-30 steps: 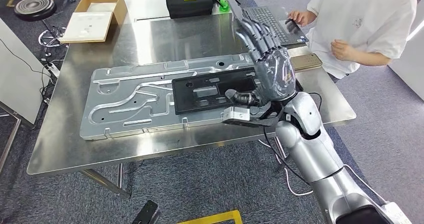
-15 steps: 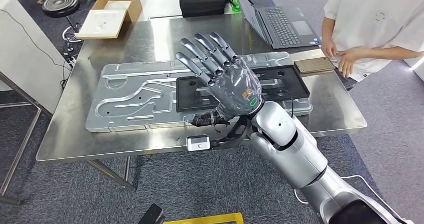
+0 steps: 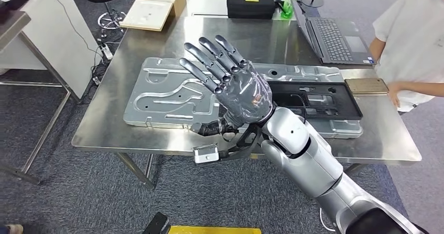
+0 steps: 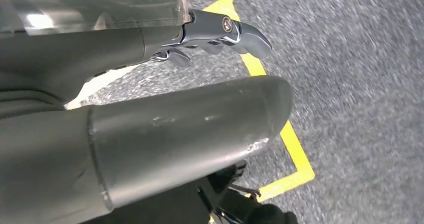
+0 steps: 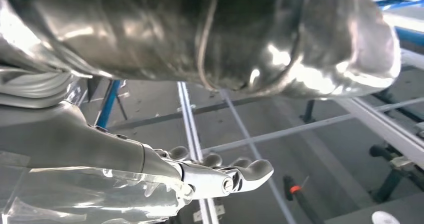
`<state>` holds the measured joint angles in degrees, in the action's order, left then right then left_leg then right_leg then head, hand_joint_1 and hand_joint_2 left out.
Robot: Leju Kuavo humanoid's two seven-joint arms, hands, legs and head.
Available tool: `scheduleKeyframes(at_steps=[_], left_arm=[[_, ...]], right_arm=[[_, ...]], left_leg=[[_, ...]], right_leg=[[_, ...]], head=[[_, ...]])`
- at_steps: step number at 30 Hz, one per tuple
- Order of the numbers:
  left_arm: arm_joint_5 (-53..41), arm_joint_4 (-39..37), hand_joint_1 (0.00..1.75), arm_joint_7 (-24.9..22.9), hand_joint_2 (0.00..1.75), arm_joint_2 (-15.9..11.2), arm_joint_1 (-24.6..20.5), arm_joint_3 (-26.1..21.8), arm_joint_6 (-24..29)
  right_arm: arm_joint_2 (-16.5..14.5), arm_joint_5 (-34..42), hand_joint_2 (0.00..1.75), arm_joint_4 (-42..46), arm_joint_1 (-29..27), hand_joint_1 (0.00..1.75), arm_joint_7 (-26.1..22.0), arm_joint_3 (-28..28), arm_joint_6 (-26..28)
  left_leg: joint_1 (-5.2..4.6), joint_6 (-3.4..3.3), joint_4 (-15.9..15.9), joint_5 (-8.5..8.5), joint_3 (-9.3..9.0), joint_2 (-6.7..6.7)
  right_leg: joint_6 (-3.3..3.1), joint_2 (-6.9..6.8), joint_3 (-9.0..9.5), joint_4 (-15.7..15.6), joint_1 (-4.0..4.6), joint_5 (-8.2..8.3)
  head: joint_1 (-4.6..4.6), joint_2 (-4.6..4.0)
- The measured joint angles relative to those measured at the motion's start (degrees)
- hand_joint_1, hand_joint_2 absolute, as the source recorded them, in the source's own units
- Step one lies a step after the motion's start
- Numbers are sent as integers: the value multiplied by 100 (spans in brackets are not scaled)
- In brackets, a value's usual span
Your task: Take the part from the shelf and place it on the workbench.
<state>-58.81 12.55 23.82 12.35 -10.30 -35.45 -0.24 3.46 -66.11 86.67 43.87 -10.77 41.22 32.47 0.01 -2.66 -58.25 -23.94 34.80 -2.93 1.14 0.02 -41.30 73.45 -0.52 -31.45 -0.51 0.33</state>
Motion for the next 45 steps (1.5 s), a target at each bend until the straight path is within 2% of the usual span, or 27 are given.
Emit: scheduleKeyframes(at_steps=[1,3,5,7,9,11,13,14,16,18,19,20,22,23,25,27,28,29,30,32,34,36,38,40,42,44,45], left_arm=[[2,0,0,0,0,0,1,0,7],[5,0,0,0,0,1,-5,0,19],[2,0,0,1,0,2,-7,0,20],[-5,0,0,2,0,-1,4,0,16],[-12,0,0,2,0,-3,10,0,11],[-16,0,0,2,0,-2,3,0,8],[-16,0,0,2,0,-2,4,0,7],[-14,0,0,2,0,-2,10,0,7],[5,0,0,6,0,-4,15,0,19],[118,0,0,-24,0,-2,-66,-8,16],[235,0,0,-233,0,19,-244,-31,-21],[364,3,0,-550,0,54,-543,-56,-75],[623,36,0,-1395,0,150,-1366,-115,-197],[730,65,0,-1642,0,202,-1731,-128,-221],[944,125,0,-1779,0,281,-2205,-142,-198],[1110,149,0,-1685,0,316,-2384,-120,-156],[1174,151,0,-1639,0,320,-2399,-95,-139],[1236,152,0,-1602,0,320,-2378,-66,-112],[1293,152,0,-1576,0,324,-2347,-37,-75],[1375,153,0,-1551,0,342,-2308,4,-3],[1417,153,0,-1532,0,373,-2320,45,29],[1437,153,0,-1524,0,387,-2318,73,38],[1442,157,0,-1523,0,379,-2307,87,40],[1445,166,0,-1521,0,370,-2321,103,34],[1488,170,0,-1517,0,367,-2344,124,26],[1591,170,0,-1515,0,365,-2329,162,52],[1652,170,0,-1516,0,363,-2309,189,78]], right_arm=[[5,0,0,1,-2,0,0,4,2],[7,-1,0,7,4,0,-2,8,8],[13,-2,0,15,4,0,-5,11,15],[18,-4,0,20,4,0,-7,16,19],[17,-4,0,29,8,0,-8,22,22],[18,-5,0,42,4,0,-8,27,28],[19,-5,0,45,-11,0,-7,35,33],[19,-4,0,45,-18,0,-7,41,34],[19,5,0,46,-25,0,-9,47,39],[9,61,0,48,-22,0,-45,48,33],[-37,69,0,44,-12,0,-54,56,17],[-117,51,0,27,10,0,-34,75,2],[-413,-46,0,-68,97,0,102,185,-6],[-555,-71,0,-127,154,0,179,252,10],[-726,-54,0,-224,268,0,271,360,63],[-755,-5,0,-300,320,0,297,397,116],[-750,19,0,-336,319,0,300,401,133],[-746,41,0,-365,311,0,301,402,144],[-744,58,0,-385,309,0,300,402,149],[-752,83,0,-405,329,0,299,402,150],[-757,97,0,-422,351,0,299,403,150],[-763,102,0,-444,364,0,299,404,151],[-786,101,0,-461,386,0,298,405,152],[-824,97,0,-473,413,0,296,419,154],[-842,92,0,-491,420,0,295,448,159],[-843,89,0,-518,410,0,295,478,163],[-845,84,0,-533,406,0,295,488,167]], left_leg=[[1,10,-17,-7,0,-74],[-4,47,-64,-26,26,-208],[7,104,-87,-25,74,-319],[20,170,-84,-13,109,-397],[12,223,-260,-132,197,-200],[29,268,-844,-445,473,112],[66,312,-1477,-682,793,217],[80,330,-1573,-663,849,238],[99,348,-1150,-365,638,327],[70,338,-424,-81,269,577],[49,307,-206,-11,174,654],[26,270,-120,7,165,670],[28,178,-108,60,231,486],[39,148,-92,80,239,401],[66,85,-60,105,209,280],[59,46,-56,107,193,193],[50,37,-57,108,190,135],[40,33,-59,107,189,69],[31,31,-64,106,188,-4],[24,32,-75,105,185,-152],[31,57,-87,108,210,-286],[69,122,-80,126,251,-403],[91,195,-57,141,265,-481],[60,253,-213,34,338,-250],[58,301,-788,-253,622,108],[88,338,-1417,-464,963,234],[100,353,-1505,-435,1024,251]], right_leg=[[-8,48,154,-338,-10,218],[-26,284,482,-1042,-38,505],[-46,411,605,-1321,-37,539],[-93,295,625,-1366,-42,557],[-160,160,660,-1422,-66,580],[-207,11,681,-1448,-60,580],[-223,-147,684,-1446,-49,563],[-222,-223,687,-1444,-48,554],[-199,-366,706,-1437,-52,529],[-150,-483,728,-1422,-32,493],[-121,-549,727,-1413,-12,483],[-94,-621,717,-1406,8,480],[-36,-773,696,-1393,28,478],[-3,-726,693,-1360,14,452],[39,-414,578,-1047,-21,253],[39,-106,250,-360,-31,-69],[33,-52,67,-32,-26,-168],[22,-29,-53,142,-23,-166],[3,-12,-78,110,-20,-52],[-59,99,144,-499,-15,393],[-118,373,407,-1144,-22,668],[-135,498,495,-1362,-9,677],[-150,370,541,-1429,-15,689],[-182,219,616,-1517,-53,712],[-210,60,662,-1553,-50,708],[-225,-107,668,-1542,-39,684],[-223,-186,669,-1531,-39,667]], head=[[0,0],[1,0],[2,0],[1,0],[18,0],[37,0],[39,0],[39,0],[40,0],[40,0],[37,0],[33,0],[27,0],[27,0],[26,0],[26,0],[27,0],[27,0],[27,0],[26,0],[29,0],[33,0],[31,0],[42,0],[61,0],[67,0],[67,0]])
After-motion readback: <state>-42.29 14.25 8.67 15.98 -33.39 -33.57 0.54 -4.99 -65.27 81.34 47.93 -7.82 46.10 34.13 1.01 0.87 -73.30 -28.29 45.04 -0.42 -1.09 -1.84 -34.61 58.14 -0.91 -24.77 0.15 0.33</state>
